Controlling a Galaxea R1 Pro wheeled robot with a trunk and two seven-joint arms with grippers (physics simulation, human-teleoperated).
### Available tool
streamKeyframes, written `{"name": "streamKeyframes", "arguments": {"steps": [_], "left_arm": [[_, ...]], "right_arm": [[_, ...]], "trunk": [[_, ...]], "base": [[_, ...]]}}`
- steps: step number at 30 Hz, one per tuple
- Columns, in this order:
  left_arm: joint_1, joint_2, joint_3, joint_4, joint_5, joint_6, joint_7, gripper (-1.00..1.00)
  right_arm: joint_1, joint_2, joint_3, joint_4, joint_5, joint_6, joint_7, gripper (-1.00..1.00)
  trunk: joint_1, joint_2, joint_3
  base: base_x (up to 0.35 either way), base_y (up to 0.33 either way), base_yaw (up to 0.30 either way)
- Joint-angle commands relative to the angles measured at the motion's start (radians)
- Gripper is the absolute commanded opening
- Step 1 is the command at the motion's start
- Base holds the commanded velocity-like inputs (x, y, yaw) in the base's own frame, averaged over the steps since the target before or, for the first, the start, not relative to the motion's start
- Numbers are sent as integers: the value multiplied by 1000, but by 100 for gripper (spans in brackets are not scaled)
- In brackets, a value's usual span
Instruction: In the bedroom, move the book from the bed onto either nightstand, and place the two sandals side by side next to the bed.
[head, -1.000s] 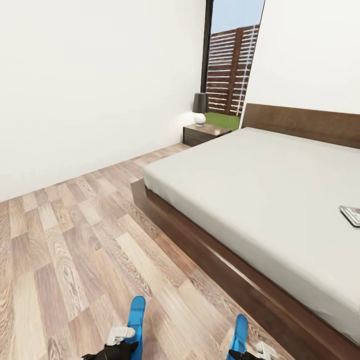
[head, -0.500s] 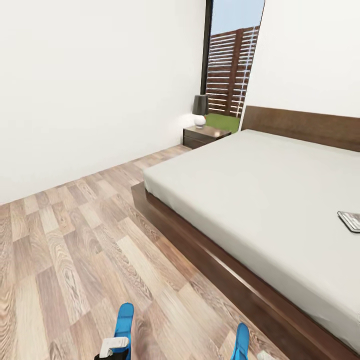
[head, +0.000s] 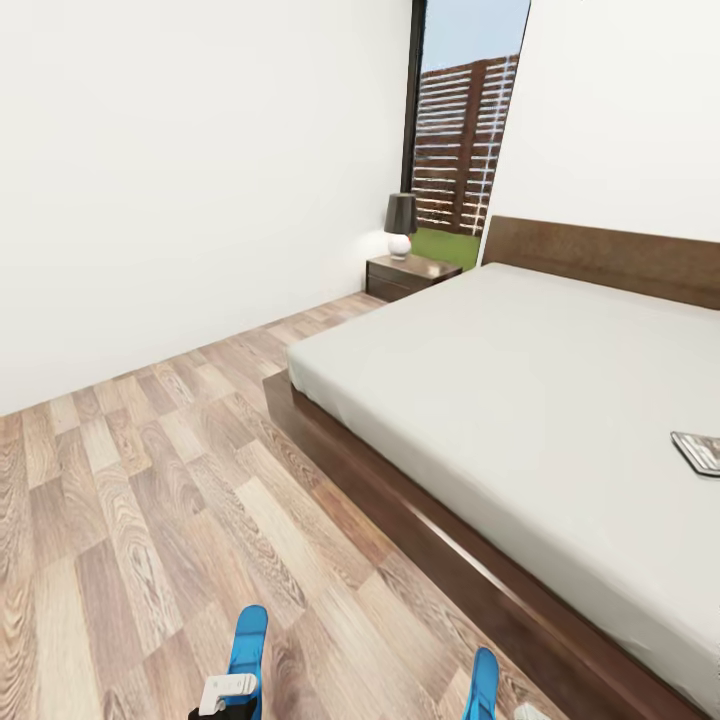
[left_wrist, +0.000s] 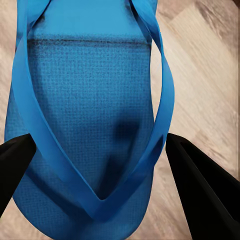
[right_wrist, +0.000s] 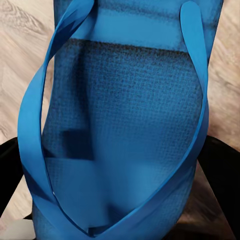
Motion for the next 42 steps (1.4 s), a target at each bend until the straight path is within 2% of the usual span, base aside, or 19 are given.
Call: {"name": "streamKeyframes", "arguments": {"steps": [1, 6, 10, 38, 42], "left_arm": [[0, 1, -6, 0, 10, 1, 0, -100], [0, 1, -6, 0, 10, 1, 0, -100], [0, 1, -6, 0, 9, 1, 0, -100], [0, 1, -6, 0, 8, 1, 0, -100], [0, 1, -6, -1, 8, 1, 0, -100]], "right_arm": [[0, 0, -1, -1, -9, 9, 3, -100], [0, 0, -1, 1, -9, -41, 3, -100], [-1, 0, -1, 1, -9, -52, 3, -100], [-1, 0, -1, 1, -11, -55, 8, -100], [0, 0, -1, 1, -11, -55, 11, -100]], "trunk": [[-4, 7, 2], [-23, 42, 18], [-39, 70, 31], [-146, 266, 118], [-146, 266, 118]], "base": [[0, 0, 0], [0, 0, 0], [0, 0, 0], [0, 0, 0], [0, 0, -22]]}}
